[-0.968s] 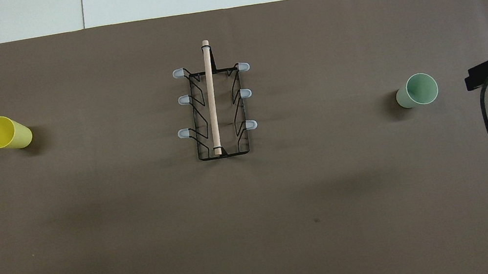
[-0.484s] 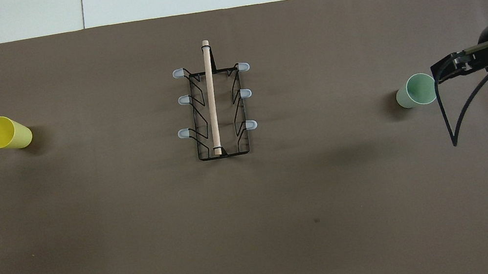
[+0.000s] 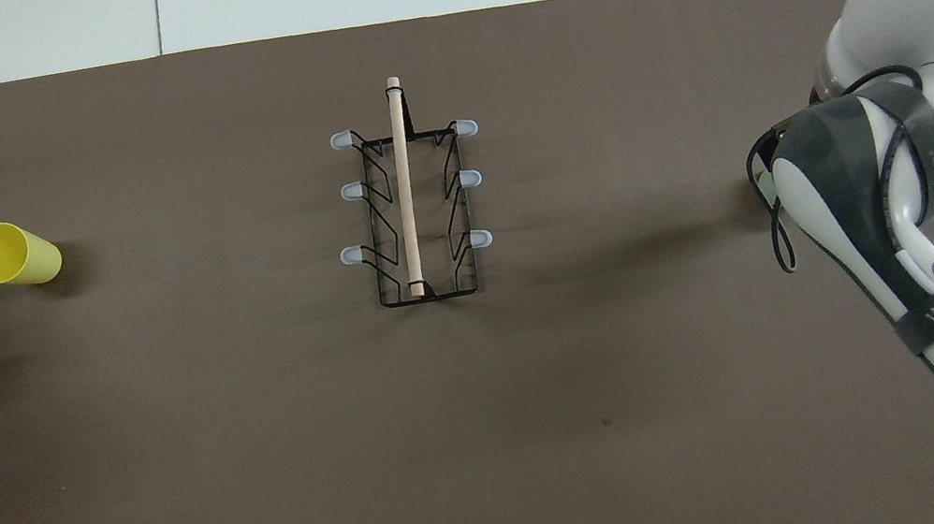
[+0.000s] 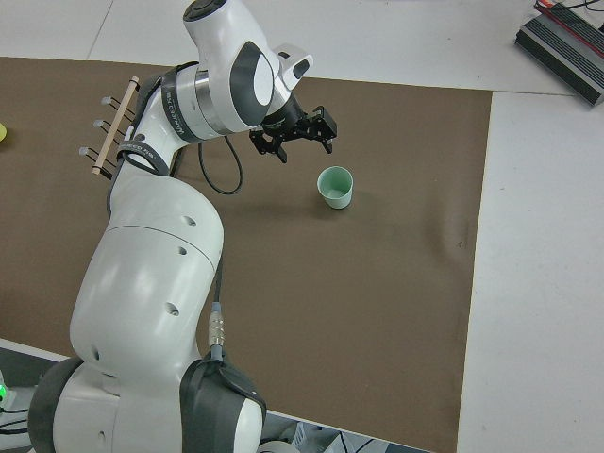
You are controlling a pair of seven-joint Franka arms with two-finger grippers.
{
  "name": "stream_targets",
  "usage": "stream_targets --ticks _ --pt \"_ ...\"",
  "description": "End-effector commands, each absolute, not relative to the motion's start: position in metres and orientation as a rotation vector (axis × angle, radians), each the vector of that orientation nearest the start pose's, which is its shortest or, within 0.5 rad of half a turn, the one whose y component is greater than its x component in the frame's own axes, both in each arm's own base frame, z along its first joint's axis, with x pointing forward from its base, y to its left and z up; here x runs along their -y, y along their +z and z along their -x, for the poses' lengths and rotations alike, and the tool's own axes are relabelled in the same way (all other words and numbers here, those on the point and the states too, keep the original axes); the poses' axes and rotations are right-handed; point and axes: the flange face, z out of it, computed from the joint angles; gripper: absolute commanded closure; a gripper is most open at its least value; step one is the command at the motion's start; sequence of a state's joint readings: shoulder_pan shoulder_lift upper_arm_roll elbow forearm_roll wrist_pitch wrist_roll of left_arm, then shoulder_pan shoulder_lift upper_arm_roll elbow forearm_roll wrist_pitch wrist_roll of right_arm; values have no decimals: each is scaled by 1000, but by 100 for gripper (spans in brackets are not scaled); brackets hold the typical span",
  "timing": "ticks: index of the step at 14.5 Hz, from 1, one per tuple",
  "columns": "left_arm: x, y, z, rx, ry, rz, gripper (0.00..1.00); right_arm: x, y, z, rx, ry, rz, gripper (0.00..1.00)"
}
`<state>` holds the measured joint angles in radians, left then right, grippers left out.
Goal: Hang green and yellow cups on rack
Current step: 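Reach the right gripper to the green cup while the left gripper reaches the yellow cup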
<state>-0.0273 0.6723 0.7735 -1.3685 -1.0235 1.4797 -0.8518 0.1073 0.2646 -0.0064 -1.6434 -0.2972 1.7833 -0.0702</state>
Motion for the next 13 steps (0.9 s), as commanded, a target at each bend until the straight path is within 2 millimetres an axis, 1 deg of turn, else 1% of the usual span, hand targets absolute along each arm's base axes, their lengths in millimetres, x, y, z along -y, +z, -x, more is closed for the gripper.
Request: stream_targets --ticks 1,2,4,5,6,7,8,9,10,11,12,13 --pt "-309 351 -624 -1949 -515 -1548 0 -50 435 -623 682 259 3413 0" --pt "-315 340 -621 -1957 -497 -1483 0 -50 433 -621 786 285 3383 0" --pt "-297 300 -608 -1974 -552 -1353 0 -47 434 -618 1007 363 3348 0" --pt "-294 288 -600 -1995 -547 -1296 0 -45 433 -615 1113 436 3331 0" --pt "-289 280 -594 -2007 -551 -1266 0 -51 432 -610 1289 498 3273 0" --pt "-275 275 -594 -2003 -577 -1266 0 -49 429 -604 1519 585 3179 0" --pt "-260 264 -589 -2010 -609 -1257 0 -46 424 -595 1757 674 3074 0" --pt "-259 257 -582 -2022 -592 -1212 0 -51 418 -586 1955 749 2971 0" --pt "-257 254 -582 -2032 -569 -1185 0 -56 416 -582 2091 808 2907 0" --pt "-246 249 -586 -2030 -569 -1188 0 -56 417 -582 2176 838 2870 0" --pt "-245 245 -586 -2028 -551 -1137 0 -58 415 -585 2285 833 2806 0" --pt "-244 241 -589 -2021 -531 -1084 0 -58 412 -591 2455 859 2688 0"
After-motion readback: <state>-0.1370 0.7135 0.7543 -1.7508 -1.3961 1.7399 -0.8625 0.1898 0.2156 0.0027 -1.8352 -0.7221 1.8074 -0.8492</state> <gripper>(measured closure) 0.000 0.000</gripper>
